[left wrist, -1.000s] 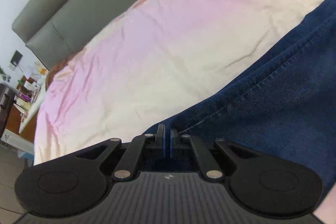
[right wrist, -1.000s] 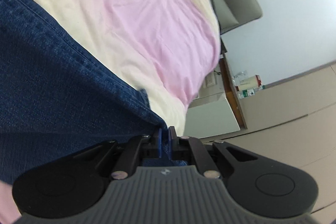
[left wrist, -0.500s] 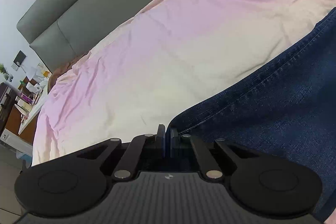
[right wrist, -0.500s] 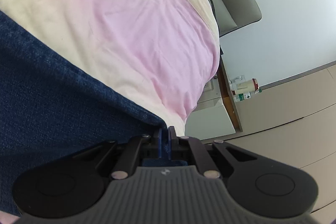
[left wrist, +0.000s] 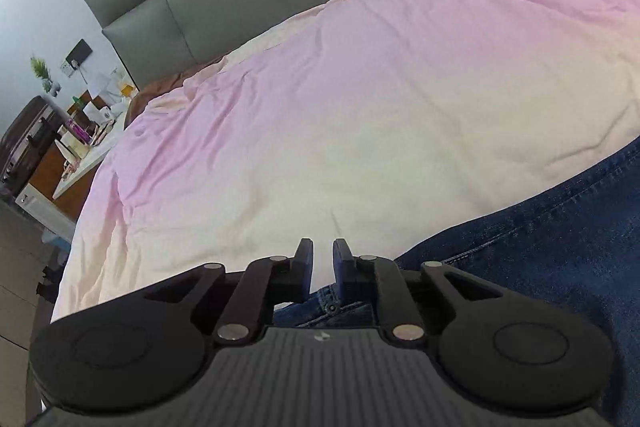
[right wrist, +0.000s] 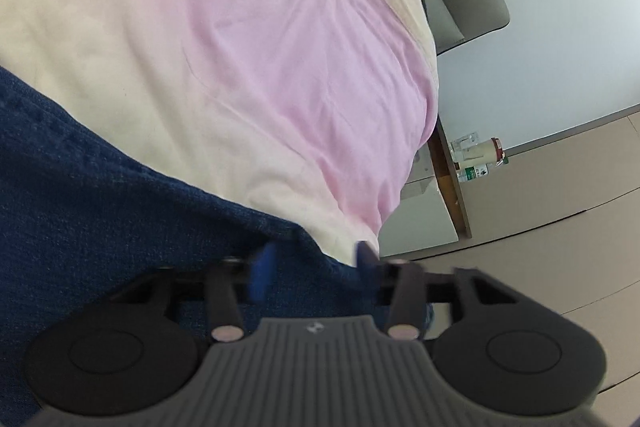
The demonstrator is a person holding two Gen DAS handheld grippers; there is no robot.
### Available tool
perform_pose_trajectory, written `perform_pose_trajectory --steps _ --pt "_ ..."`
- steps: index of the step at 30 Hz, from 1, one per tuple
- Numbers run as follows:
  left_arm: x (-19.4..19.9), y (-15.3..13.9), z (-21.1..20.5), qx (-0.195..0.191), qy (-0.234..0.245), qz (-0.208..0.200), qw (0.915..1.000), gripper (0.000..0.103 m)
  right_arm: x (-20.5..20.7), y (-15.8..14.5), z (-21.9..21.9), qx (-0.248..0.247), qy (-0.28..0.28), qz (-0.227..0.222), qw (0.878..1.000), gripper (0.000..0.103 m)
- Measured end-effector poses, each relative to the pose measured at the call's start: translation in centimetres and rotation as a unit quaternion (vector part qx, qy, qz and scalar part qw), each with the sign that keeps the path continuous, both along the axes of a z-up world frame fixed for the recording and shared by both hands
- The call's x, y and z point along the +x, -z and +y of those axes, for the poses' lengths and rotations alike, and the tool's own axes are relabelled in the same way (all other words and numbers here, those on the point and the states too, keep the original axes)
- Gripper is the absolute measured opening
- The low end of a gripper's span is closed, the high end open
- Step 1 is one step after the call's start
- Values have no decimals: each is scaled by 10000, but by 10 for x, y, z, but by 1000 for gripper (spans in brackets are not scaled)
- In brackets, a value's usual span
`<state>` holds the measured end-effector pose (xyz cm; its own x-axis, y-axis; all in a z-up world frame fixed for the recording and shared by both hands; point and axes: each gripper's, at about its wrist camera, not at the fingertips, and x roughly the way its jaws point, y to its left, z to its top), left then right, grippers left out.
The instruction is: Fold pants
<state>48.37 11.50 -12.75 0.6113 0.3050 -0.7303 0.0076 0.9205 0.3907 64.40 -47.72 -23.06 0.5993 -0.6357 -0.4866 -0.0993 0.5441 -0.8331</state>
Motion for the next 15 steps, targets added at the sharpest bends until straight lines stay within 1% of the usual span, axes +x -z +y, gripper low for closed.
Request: perform_pose_trajectory --steps 2,3,5,6,7,8,9,10,11,12,13,14,15 --pt "-10 -14 14 -374 -42 43 9993 33 -11 -11 8 213 -112 -126 9996 66" --pt "-17 -20 21 -562 -57 60 9984 36 -18 -16 15 338 -186 -136 9992 66" --pt "-35 -31 33 -872 -127 26 9961 47 -36 -28 31 601 -367 -209 9973 66" --pt "-46 -37 40 -1017 -191 7 9946 51 -48 -34 42 814 -485 -232 9952 66" --pt "-56 -41 46 -1121 -236 7 9934 58 -59 -40 51 1019 -576 -243 9928 66" --pt "-69 -44 53 -1220 -279 -15 9921 62 -71 -45 60 1253 -645 -252 9897 66" --pt "-80 -47 60 -1294 -331 -48 9910 65 -85 -50 72 1537 -684 -248 9854 67" --pt "-91 -48 67 -1353 -420 -74 9899 70 -98 -53 81 1813 -751 -209 9803 67" --pt "-101 -48 75 -1429 -532 -109 9882 72 -112 -55 92 2055 -841 -154 9749 67" --pt "-113 -47 83 -1554 -654 -138 9856 74 -127 -56 103 2262 -924 -116 9696 67" --pt "-125 -45 92 -1705 -767 -118 9823 79 -142 -56 115 2475 -995 -68 9638 67" --pt "-134 -41 98 -1808 -848 -95 9798 82 -156 -56 125 2688 -1052 -31 9574 67" --pt "-147 -36 105 -1925 -959 -106 9765 82 -171 -56 136 2918 -1095 4 9502 67"
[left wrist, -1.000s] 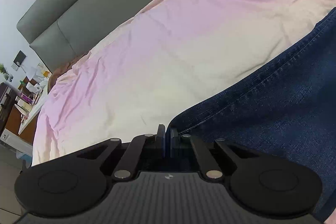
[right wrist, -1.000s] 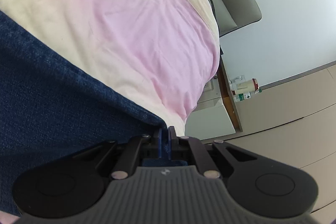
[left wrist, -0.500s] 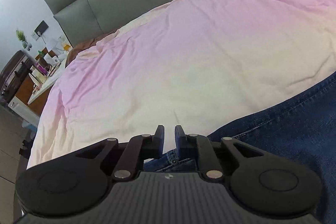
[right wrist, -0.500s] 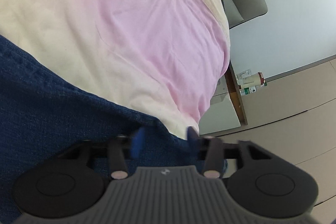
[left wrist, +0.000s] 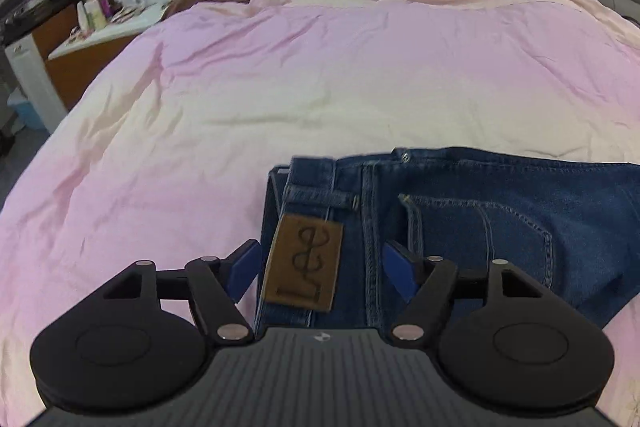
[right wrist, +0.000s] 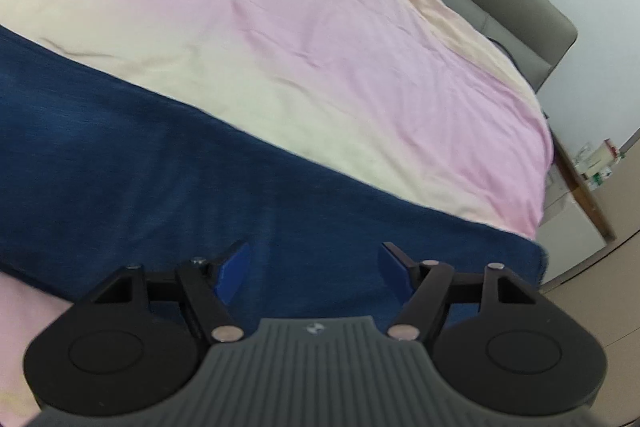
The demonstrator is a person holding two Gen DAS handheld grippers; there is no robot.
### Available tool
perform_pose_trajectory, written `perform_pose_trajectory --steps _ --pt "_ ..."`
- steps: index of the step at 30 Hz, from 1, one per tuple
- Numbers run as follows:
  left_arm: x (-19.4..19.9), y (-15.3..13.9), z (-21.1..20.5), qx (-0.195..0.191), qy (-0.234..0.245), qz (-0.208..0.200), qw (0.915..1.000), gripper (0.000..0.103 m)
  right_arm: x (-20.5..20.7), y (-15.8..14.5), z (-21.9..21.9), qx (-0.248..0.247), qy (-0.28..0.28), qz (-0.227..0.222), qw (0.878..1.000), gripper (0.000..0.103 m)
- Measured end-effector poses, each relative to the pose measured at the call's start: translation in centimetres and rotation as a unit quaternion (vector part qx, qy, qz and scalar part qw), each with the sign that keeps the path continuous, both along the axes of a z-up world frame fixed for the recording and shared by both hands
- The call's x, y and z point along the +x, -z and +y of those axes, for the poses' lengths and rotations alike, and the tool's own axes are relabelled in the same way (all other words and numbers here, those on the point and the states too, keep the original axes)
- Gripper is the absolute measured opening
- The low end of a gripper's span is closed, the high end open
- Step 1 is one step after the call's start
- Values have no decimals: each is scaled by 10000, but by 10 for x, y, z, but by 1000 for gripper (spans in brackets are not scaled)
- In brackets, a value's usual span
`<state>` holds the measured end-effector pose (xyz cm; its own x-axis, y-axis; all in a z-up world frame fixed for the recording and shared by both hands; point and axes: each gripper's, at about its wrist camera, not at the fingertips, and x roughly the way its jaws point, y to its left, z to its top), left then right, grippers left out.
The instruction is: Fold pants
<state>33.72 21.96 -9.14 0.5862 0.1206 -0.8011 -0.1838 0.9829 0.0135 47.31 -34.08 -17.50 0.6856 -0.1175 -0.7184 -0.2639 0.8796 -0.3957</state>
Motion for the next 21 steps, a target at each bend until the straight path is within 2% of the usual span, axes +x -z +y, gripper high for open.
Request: perform_pose_trajectory --steps 3,5,7,9,13,15,16,17,18,20,21 --pt "-27 18 19 -402 -259 101 9988 82 -44 4 34 769 -95 160 9969 66" --pt "-41 32 31 -909 -497 113 9946 83 -74 10 61 1327 -235 312 9904 62" --pt "-52 51 45 -1550 -795 63 9847 83 -98 17 89 1686 -465 475 9834 59" --pt "-56 66 53 -1916 -1082 -61 9755 84 -118 28 122 1914 -706 651 9768 56" --pt "-55 87 66 -2341 -1525 -315 9597 84 -135 43 183 2284 -1083 907 9633 50" --pt "-52 95 72 -2570 -1680 -383 9509 82 -136 45 210 2281 -1288 881 9611 50" --pt "-50 99 76 -2675 -1741 -395 9469 73 -136 45 221 2268 -1408 862 9598 50" --pt "-48 100 78 -2728 -1778 -426 9445 60 -136 45 233 2251 -1531 862 9584 50" --pt "-47 100 81 -2715 -1777 -484 9447 52 -135 46 243 2223 -1655 862 9570 50" --pt "-43 95 78 -2516 -1552 -617 9533 22 -133 46 261 2190 -1834 858 9545 50" --pt "-41 88 74 -2371 -1431 -662 9586 18 -131 46 268 2164 -1919 834 9536 50"
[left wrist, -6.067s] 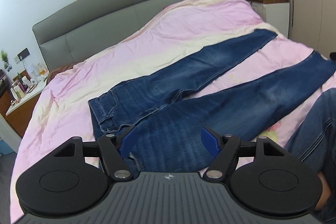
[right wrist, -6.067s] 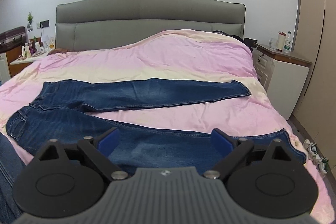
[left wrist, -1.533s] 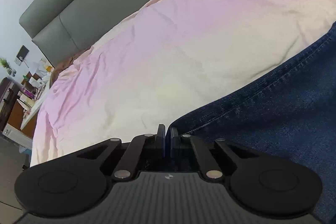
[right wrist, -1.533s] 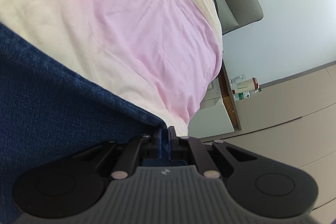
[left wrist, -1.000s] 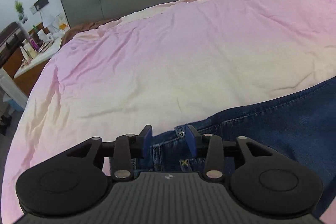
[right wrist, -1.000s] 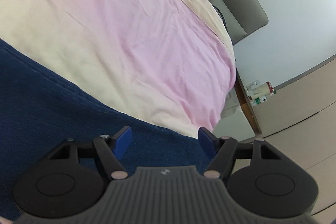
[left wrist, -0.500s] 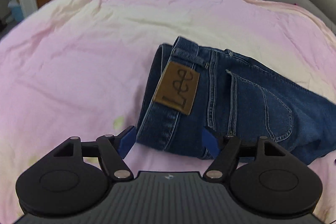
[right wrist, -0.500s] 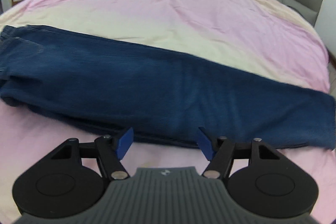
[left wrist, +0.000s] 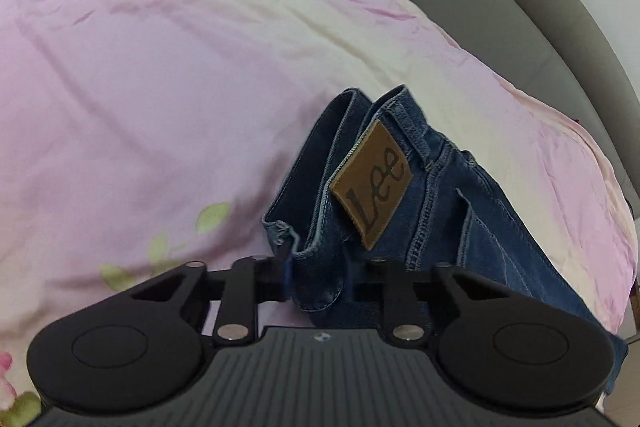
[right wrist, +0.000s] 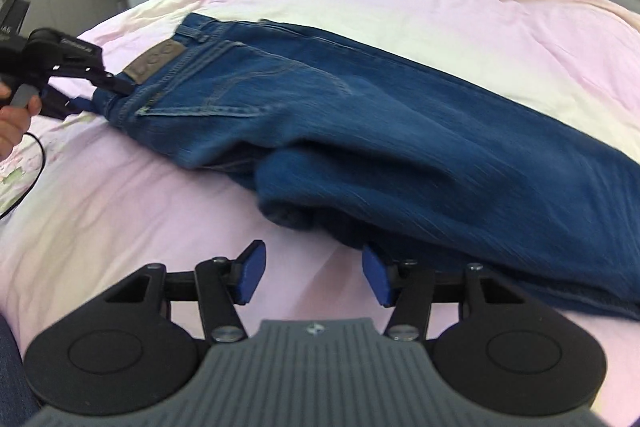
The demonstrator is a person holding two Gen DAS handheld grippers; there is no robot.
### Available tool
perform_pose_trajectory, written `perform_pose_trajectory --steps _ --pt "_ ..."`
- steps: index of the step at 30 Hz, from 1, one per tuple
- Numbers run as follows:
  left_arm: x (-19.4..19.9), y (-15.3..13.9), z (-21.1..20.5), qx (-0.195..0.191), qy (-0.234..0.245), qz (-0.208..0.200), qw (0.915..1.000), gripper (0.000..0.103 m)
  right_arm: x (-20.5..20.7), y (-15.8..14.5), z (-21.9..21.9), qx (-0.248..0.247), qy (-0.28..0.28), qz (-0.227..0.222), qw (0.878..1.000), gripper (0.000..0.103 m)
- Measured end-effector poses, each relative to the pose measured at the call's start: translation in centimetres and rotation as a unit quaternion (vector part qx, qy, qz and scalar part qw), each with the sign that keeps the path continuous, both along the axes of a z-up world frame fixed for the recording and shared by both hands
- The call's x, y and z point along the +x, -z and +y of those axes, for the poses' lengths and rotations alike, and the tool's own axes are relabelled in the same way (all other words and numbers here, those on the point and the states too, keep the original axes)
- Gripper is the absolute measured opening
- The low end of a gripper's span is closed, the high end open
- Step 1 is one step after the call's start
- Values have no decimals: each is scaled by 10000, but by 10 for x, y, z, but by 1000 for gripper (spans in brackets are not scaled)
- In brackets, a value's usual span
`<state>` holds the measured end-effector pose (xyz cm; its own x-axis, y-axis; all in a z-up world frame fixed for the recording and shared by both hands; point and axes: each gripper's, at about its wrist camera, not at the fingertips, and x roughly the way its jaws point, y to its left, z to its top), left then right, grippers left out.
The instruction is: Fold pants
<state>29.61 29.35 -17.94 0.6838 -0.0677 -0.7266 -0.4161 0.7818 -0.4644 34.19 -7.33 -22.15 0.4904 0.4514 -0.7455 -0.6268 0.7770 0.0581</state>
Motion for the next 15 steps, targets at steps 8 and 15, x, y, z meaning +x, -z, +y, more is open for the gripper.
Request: perform_pose_trajectory --steps 8,15 --pt "28 -56 -12 999 396 14 9942 9 14 -8 40 -609 -623 -892 9922 36" --pt "37 -79 -17 1891 469 129 9808 9 1 -53 24 211 -797 184 9964 4"
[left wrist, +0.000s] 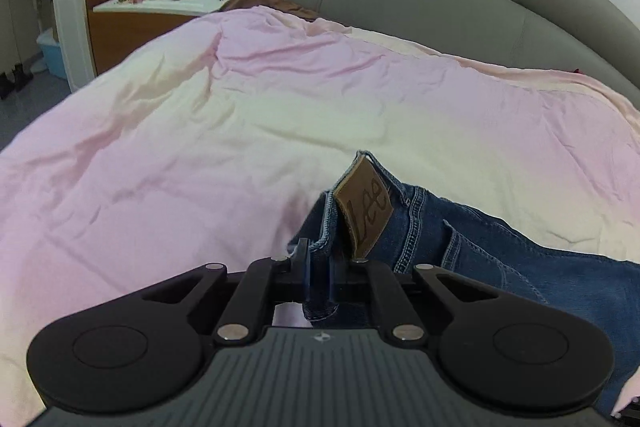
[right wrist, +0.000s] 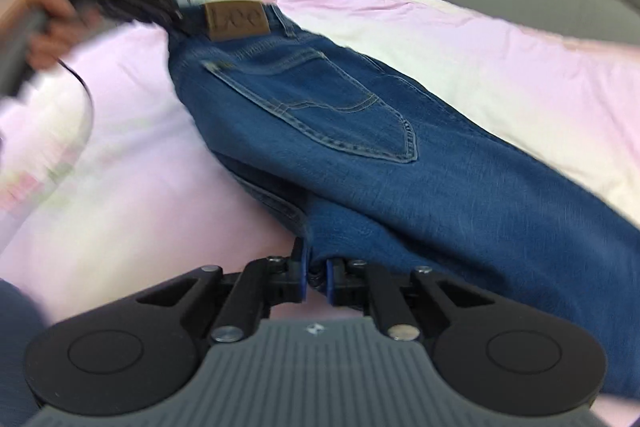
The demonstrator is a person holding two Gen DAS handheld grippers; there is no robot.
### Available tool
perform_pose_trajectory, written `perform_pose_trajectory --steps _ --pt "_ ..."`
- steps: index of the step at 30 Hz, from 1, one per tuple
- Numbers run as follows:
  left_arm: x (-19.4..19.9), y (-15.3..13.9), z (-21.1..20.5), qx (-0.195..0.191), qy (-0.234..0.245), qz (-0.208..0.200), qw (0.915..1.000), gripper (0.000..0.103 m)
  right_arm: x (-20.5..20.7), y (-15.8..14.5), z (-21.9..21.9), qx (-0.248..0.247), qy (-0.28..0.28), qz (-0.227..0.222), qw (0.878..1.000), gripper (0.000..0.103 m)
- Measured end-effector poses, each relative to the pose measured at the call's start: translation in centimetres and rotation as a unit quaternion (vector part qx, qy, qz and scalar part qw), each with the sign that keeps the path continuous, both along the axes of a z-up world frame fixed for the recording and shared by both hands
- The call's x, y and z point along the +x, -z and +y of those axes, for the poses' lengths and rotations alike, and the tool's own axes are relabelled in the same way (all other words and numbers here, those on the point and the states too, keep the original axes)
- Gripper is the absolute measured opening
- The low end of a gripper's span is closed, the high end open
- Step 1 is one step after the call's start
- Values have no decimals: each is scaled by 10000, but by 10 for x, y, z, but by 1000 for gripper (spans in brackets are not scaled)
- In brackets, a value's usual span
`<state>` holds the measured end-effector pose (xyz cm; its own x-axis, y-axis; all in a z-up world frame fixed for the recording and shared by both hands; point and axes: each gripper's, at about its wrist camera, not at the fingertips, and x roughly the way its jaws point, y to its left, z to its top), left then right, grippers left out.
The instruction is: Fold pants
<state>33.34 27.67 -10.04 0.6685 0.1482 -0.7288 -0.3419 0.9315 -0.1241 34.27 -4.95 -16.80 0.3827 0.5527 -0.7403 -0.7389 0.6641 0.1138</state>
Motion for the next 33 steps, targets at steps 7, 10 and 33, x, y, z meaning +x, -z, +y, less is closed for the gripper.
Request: perform_pose_trajectory --steps 7,10,33 --pt "18 76 -5 575 84 873 9945 9 6 66 -11 -11 457 1604 9860 5" --pt "25 94 -6 627 68 1037 9926 10 -3 74 -10 -115 458 1425 9887 5" --pt "-81 47 -139 -2224 426 733 9713 67 -39 -6 -279 60 3293 903 9399 35"
